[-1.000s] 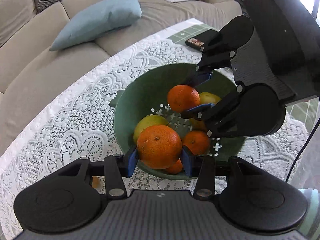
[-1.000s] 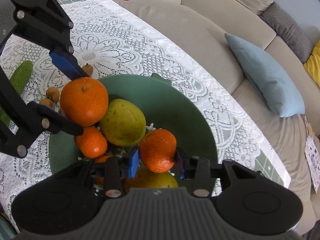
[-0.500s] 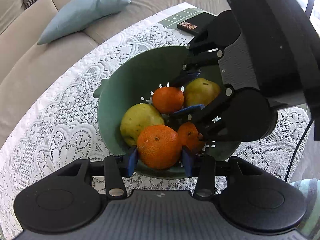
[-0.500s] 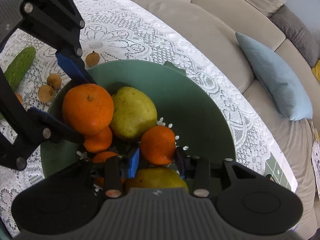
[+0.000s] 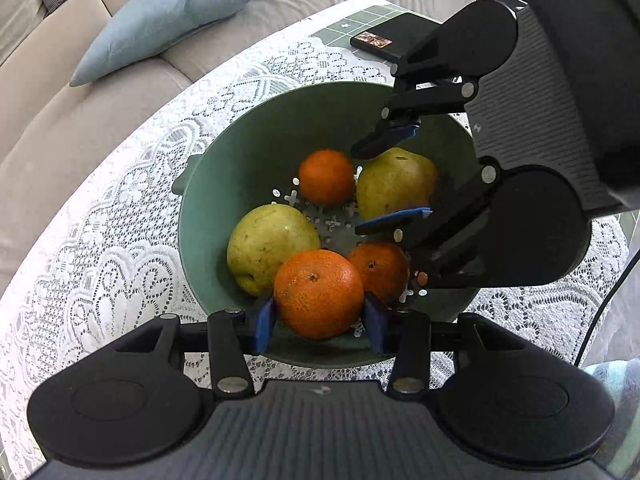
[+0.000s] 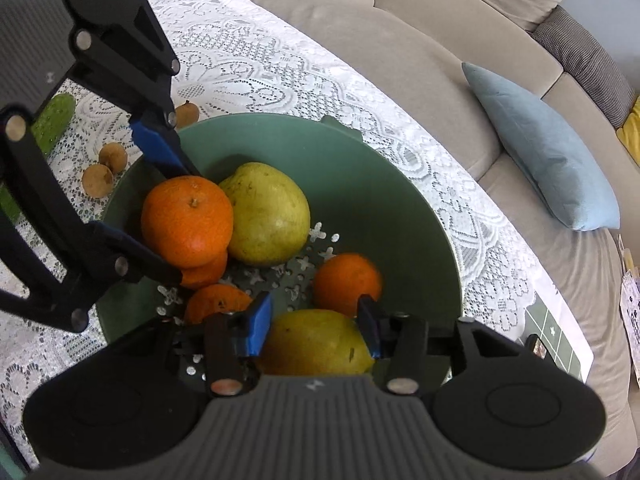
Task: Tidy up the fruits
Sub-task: 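Open both tools to drop the oranges into the green colander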
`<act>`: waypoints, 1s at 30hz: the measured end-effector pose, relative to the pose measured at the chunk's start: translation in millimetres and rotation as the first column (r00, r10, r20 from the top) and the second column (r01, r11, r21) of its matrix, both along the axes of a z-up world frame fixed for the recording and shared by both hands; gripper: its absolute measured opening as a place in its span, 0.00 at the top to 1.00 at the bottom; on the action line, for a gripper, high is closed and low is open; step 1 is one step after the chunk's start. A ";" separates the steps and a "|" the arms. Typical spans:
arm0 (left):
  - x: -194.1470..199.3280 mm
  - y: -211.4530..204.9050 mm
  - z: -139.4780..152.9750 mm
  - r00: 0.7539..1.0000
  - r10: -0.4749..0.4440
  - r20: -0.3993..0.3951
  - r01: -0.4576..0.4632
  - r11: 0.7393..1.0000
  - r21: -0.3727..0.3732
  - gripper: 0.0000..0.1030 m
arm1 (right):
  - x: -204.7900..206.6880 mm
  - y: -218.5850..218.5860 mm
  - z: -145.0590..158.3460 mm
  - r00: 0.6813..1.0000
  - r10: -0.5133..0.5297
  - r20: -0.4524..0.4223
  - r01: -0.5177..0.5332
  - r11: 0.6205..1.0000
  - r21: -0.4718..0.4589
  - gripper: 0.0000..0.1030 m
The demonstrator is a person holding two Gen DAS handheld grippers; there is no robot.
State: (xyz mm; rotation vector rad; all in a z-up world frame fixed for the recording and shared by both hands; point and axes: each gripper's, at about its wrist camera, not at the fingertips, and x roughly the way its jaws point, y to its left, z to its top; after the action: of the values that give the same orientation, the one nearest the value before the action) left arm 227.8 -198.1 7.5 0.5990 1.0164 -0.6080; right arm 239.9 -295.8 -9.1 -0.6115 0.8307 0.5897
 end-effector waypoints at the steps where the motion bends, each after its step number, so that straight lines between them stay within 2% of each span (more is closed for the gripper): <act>1: 0.2 -0.3 -0.5 1.000 0.005 -0.001 -0.005 1.000 0.007 0.50 | -1.7 0.0 0.8 1.000 -0.002 0.000 0.002 1.000 0.002 0.56; 3: -0.5 0.0 0.0 1.000 0.006 0.001 -0.006 1.000 0.010 0.49 | -2.7 -1.5 1.8 1.000 -0.003 0.005 0.003 1.000 0.001 0.53; 11: -0.8 -2.1 -1.5 1.000 0.023 0.006 -0.023 1.000 0.020 0.44 | -1.8 -0.2 2.6 1.000 -0.012 0.011 0.012 1.000 -0.002 0.52; 17: -6.2 0.5 4.6 1.000 0.010 0.010 -0.010 1.000 0.001 0.34 | -4.9 3.0 6.7 0.999 -0.017 0.028 0.018 1.000 -0.013 0.50; 23: -16.2 5.2 16.8 0.999 0.016 0.039 -0.015 1.000 -0.019 0.33 | -15.2 6.5 15.7 0.998 -0.024 0.056 0.025 0.999 -0.023 0.45; 26: -21.4 9.9 23.1 0.998 0.024 0.053 -0.022 0.999 -0.037 0.33 | -21.6 9.1 22.9 0.996 -0.030 0.081 0.032 0.999 -0.030 0.38; 30: -31.4 19.8 31.0 0.996 0.049 0.078 -0.044 0.997 -0.064 0.33 | -31.8 15.0 33.8 0.993 -0.043 0.112 0.046 0.999 -0.025 0.35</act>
State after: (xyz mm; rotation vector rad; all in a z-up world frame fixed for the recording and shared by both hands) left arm 196.4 -178.3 38.5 0.5389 0.9310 -0.5682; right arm 208.0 -280.8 24.6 -0.6439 0.7470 0.4997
